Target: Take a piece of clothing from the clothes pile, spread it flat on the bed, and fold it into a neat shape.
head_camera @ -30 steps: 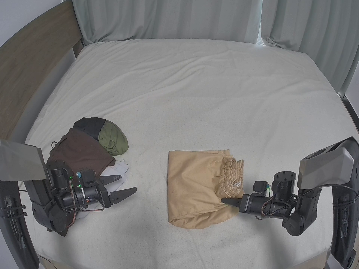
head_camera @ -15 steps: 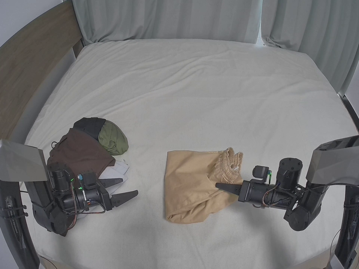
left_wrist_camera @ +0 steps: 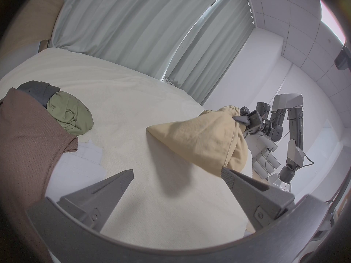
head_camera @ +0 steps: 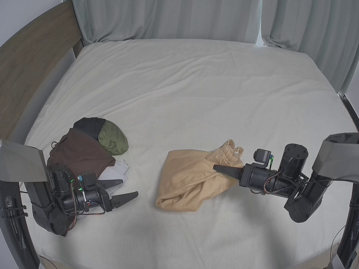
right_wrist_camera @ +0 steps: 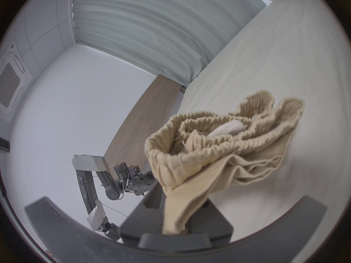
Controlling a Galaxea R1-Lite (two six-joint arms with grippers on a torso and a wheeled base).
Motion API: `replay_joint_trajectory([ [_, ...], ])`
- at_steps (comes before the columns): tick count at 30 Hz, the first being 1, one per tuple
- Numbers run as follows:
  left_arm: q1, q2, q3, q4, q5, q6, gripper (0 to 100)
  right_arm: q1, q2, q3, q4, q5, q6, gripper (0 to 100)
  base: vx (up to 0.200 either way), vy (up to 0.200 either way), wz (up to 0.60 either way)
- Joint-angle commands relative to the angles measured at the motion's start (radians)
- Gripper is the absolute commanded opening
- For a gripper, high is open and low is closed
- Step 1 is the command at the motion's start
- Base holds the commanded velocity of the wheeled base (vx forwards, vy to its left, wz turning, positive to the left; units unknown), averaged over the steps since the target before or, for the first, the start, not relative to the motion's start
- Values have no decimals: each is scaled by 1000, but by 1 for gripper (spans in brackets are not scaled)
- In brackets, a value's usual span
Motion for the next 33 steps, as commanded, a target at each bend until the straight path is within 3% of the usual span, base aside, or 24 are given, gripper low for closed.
replay_joint_trajectory([
  [1,0,-3,1,-1,0,0,100,-4,-16,-42,0,4,4,0,0,0,0],
  [14,0,-3,1,-1,-2,0,100,-14,-53,-190,15,6,124,0,0,0,0],
  [33,0,-4,1,-1,-2,0,100,-49,-30,-586,345,6,138,0,0,0,0],
])
